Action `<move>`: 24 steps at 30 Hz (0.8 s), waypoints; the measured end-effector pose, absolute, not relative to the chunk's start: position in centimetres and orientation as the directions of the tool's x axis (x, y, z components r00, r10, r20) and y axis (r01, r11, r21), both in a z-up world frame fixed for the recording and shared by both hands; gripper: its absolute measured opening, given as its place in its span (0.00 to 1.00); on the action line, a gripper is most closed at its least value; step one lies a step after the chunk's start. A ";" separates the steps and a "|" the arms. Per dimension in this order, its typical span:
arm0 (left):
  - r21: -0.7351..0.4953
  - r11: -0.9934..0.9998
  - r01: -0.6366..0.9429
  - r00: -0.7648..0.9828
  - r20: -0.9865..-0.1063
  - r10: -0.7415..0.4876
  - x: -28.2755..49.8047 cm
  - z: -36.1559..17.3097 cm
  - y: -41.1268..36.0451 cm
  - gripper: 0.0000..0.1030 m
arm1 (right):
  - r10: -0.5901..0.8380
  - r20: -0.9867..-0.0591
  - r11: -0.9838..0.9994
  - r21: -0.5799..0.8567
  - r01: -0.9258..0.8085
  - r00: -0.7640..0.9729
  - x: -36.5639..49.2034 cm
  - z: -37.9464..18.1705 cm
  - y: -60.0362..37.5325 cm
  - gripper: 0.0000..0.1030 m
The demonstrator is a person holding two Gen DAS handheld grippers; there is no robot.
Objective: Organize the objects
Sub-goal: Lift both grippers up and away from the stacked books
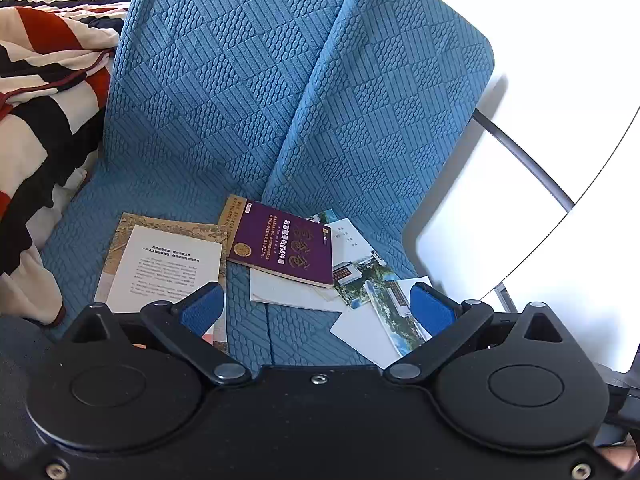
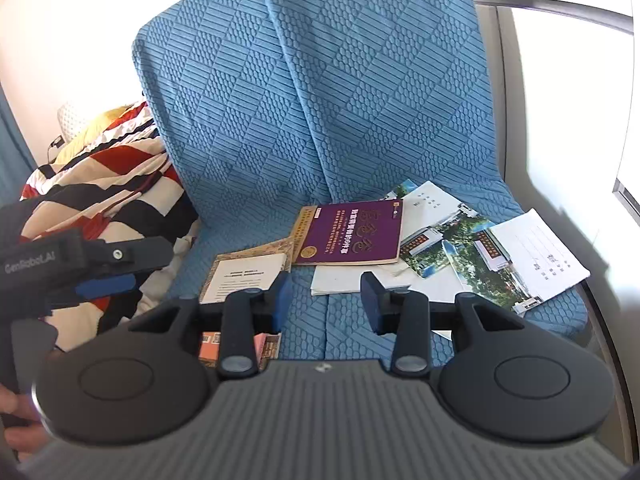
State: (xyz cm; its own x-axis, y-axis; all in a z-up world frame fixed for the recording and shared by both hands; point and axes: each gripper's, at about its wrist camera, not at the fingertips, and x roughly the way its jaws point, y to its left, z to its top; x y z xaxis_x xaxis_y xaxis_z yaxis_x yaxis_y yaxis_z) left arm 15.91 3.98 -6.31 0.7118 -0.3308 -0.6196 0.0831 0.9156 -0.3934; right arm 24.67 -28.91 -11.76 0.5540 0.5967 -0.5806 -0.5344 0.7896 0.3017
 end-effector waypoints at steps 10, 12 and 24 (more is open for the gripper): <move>-0.389 0.917 0.088 0.706 -0.626 -0.333 16.0 -6.6 2.2 0.97 | 0.582 -0.582 0.802 0.298 -0.517 0.568 25.2 -12.3 -30.3 0.44; -0.388 0.917 0.090 0.702 -0.628 -0.335 16.1 -6.7 1.9 0.97 | 0.578 -0.578 0.806 0.294 -0.514 0.576 25.3 -12.4 -30.6 0.54; -0.405 0.910 0.084 0.688 -0.638 -0.347 17.5 -8.5 -0.5 0.97 | 0.551 -0.601 0.829 0.318 -0.460 0.579 28.5 -15.0 -32.3 0.81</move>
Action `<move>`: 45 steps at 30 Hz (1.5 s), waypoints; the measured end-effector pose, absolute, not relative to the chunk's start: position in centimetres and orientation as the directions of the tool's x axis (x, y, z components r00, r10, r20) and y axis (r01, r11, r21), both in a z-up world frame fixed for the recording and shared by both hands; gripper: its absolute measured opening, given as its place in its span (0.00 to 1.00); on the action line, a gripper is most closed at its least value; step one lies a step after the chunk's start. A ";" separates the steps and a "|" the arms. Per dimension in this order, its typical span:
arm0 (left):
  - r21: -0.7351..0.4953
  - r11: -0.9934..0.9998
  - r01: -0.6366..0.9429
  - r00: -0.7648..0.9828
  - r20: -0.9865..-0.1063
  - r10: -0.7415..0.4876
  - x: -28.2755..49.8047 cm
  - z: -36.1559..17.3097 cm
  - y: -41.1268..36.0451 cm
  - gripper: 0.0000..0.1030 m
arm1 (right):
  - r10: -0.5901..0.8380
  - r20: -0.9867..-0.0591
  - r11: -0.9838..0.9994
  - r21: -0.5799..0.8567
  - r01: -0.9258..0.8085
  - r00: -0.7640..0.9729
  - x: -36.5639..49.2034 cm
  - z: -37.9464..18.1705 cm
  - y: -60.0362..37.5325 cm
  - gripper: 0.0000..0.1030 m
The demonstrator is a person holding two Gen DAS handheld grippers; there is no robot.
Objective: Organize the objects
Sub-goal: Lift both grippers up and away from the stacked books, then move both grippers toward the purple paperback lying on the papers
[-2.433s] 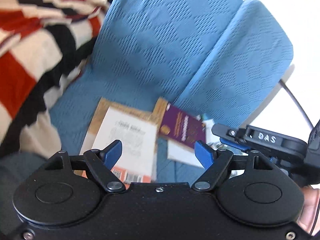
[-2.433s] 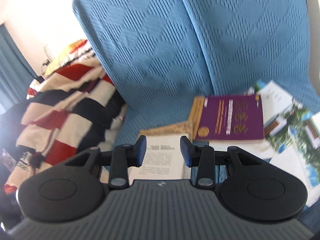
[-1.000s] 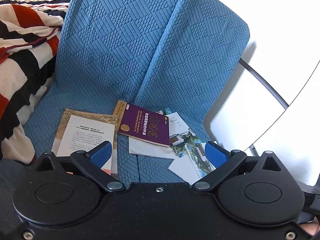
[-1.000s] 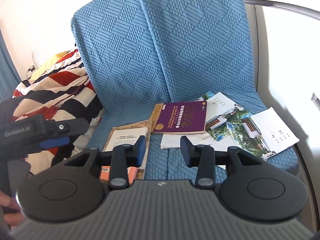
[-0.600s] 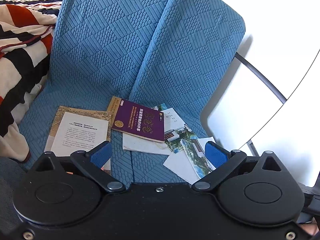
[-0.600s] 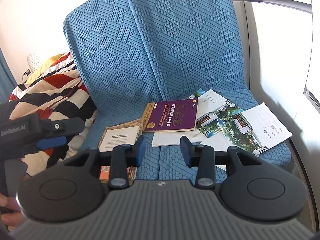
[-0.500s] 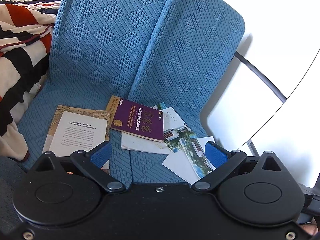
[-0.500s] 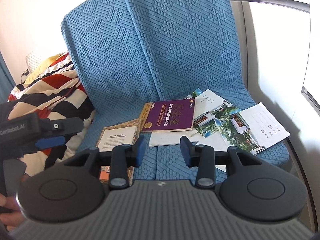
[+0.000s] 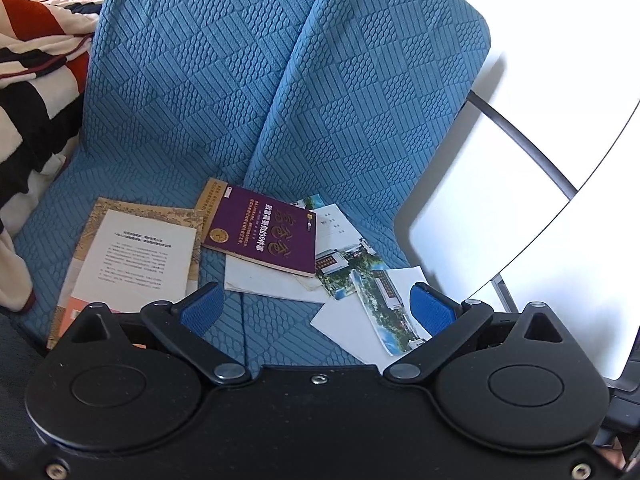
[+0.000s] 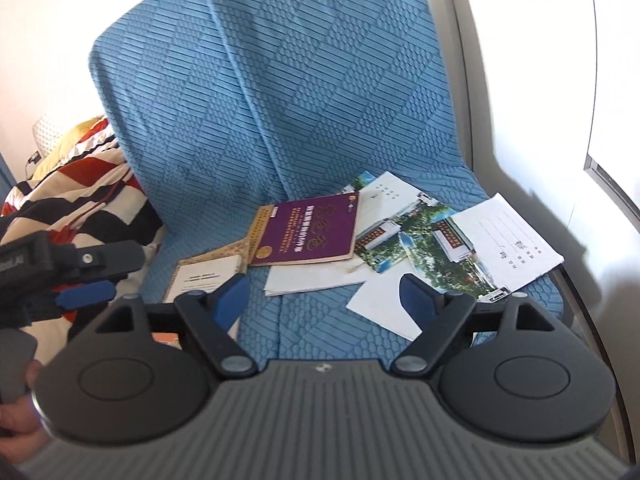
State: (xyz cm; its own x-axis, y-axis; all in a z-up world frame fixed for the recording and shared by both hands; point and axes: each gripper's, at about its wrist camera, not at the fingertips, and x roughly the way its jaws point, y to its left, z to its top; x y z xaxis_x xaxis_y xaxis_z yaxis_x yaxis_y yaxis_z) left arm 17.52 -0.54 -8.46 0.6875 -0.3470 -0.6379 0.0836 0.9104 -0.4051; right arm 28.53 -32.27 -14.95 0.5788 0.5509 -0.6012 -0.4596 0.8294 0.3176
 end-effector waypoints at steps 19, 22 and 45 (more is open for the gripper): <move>-0.409 0.911 0.046 0.613 -0.709 -0.349 25.7 -17.7 -5.9 0.94 | 0.617 -0.595 0.786 0.499 -0.365 0.515 39.2 -24.3 -33.2 0.80; -0.433 0.901 0.021 0.596 -0.718 -0.359 27.2 -19.4 -6.3 0.92 | 0.660 -0.568 0.748 0.562 -0.354 0.492 40.8 -25.7 -32.7 0.80; -0.578 0.775 -0.255 0.530 -0.754 -0.388 38.8 -29.3 -3.7 0.56 | 0.780 -0.555 0.625 0.715 -0.313 0.288 54.2 -32.2 -26.4 0.53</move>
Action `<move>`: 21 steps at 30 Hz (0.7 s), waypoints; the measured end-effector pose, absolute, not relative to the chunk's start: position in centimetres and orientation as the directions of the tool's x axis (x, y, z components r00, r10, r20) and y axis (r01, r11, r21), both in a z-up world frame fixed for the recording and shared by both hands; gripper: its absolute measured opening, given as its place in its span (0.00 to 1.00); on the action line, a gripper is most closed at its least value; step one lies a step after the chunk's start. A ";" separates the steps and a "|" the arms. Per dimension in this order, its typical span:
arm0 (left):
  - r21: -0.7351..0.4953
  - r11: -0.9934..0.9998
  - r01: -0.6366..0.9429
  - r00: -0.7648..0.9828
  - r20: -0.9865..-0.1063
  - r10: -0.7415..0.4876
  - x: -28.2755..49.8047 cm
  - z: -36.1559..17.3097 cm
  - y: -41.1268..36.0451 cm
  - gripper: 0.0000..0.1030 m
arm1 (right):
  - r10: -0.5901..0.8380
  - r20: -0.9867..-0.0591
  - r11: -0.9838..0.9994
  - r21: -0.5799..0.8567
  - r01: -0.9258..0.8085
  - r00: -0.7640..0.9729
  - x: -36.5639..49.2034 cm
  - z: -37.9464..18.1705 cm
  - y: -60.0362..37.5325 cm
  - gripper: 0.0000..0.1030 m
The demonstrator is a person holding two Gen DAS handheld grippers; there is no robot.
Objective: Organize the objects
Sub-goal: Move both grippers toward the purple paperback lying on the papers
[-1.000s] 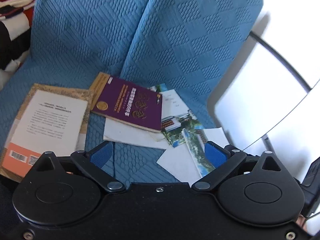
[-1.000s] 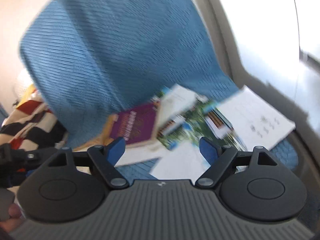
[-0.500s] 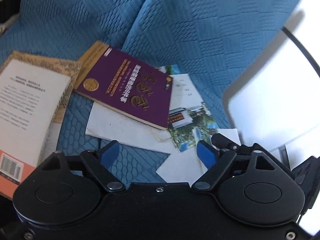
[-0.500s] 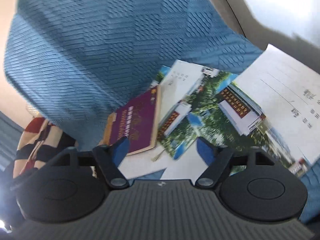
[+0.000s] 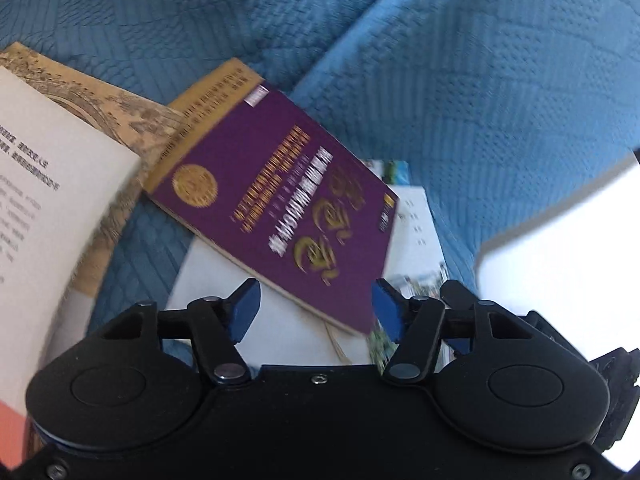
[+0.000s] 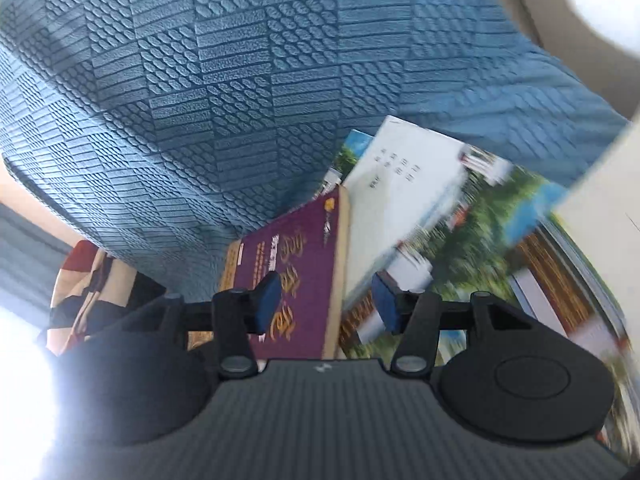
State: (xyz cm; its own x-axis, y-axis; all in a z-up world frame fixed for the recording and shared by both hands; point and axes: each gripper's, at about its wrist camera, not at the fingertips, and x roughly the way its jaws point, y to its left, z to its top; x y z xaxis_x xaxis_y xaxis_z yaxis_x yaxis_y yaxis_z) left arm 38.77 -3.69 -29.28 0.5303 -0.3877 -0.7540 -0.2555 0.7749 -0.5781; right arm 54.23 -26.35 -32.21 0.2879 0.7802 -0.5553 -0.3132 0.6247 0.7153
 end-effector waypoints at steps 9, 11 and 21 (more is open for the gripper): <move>-0.533 0.803 -0.267 0.509 -0.785 -0.352 39.9 -30.5 -3.9 0.52 | 0.727 -0.628 0.685 0.637 -0.355 0.277 59.5 -33.4 -21.9 0.53; -0.530 0.805 -0.268 0.507 -0.788 -0.350 39.9 -30.4 -3.9 0.50 | 0.719 -0.640 0.692 0.622 -0.367 0.270 60.6 -33.8 -21.2 0.52; -0.547 0.784 -0.294 0.493 -0.789 -0.366 40.0 -30.7 -3.4 0.44 | 0.788 -0.593 0.602 0.687 -0.406 0.164 64.2 -34.4 -19.4 0.52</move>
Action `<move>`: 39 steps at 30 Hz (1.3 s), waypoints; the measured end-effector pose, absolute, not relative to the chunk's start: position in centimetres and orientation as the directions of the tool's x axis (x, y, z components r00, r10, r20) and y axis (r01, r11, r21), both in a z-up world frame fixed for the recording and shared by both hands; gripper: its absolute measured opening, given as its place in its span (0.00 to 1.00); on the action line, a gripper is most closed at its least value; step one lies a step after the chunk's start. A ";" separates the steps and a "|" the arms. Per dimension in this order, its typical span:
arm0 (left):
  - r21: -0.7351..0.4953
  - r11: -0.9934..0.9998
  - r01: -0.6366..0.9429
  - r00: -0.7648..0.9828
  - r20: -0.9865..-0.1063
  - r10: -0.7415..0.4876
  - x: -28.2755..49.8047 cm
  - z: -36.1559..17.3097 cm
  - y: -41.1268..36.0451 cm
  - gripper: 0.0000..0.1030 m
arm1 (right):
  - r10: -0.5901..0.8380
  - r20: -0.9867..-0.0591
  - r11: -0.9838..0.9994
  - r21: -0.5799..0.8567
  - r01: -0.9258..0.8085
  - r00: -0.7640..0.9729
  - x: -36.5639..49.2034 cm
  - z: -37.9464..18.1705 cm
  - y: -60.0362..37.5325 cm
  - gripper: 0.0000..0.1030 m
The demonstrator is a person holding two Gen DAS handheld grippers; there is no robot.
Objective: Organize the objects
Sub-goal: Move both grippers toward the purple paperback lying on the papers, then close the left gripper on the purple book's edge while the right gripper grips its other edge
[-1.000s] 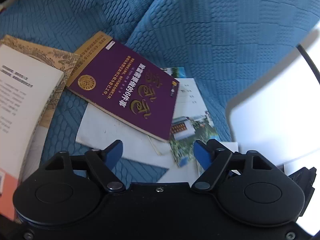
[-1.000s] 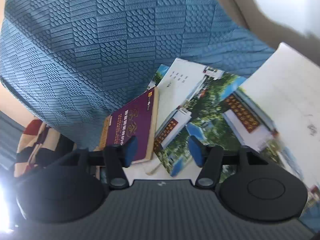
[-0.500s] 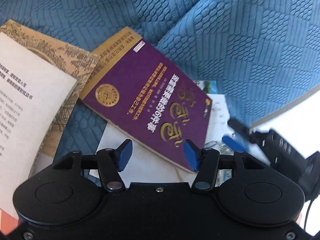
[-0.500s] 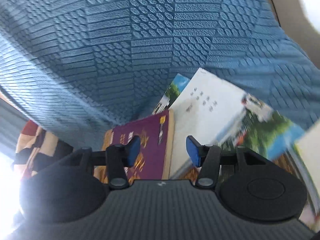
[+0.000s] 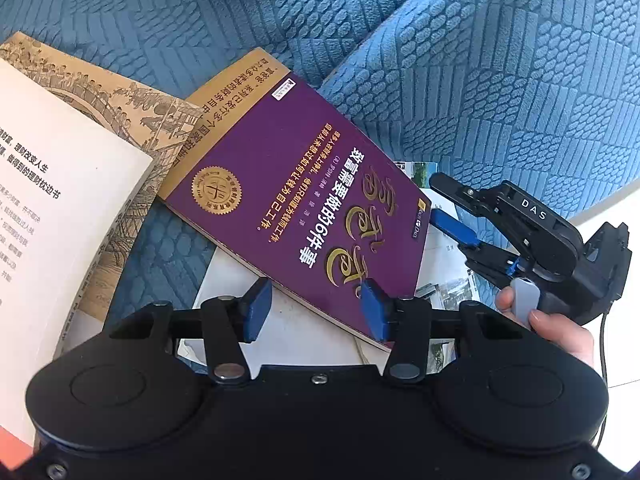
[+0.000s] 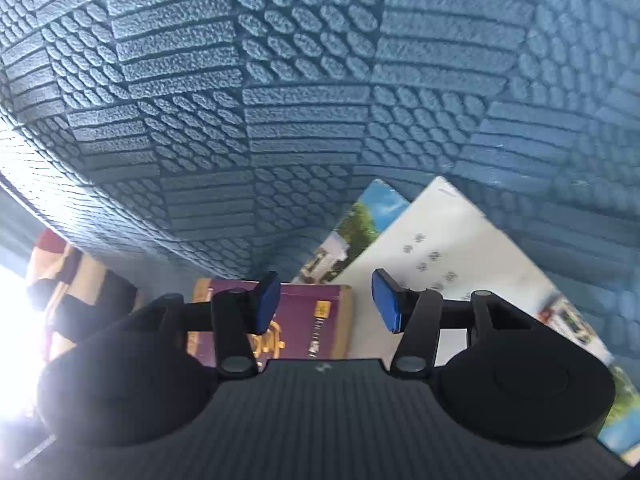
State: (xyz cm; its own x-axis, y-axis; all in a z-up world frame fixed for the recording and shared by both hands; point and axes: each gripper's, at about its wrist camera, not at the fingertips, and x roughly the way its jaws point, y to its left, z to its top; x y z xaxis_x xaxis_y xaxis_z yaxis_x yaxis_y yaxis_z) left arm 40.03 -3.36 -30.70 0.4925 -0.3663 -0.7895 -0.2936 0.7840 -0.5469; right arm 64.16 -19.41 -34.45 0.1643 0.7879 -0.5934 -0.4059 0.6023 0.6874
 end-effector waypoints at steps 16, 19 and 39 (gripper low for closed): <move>-0.565 0.755 -0.333 0.472 -0.793 -0.385 40.1 -31.4 -2.2 0.28 | 0.954 -0.288 0.300 0.920 -0.253 0.085 65.2 -35.1 -22.6 0.53; -0.576 0.741 -0.345 0.467 -0.790 -0.396 40.0 -31.6 -1.9 0.28 | 0.953 -0.295 0.303 0.923 -0.238 0.069 65.3 -34.9 -23.0 0.53; -0.696 0.635 -0.336 0.454 -0.710 -0.539 39.7 -32.0 -1.8 0.68 | 0.886 -0.464 0.439 0.840 -0.319 0.000 61.7 -33.9 -21.5 0.15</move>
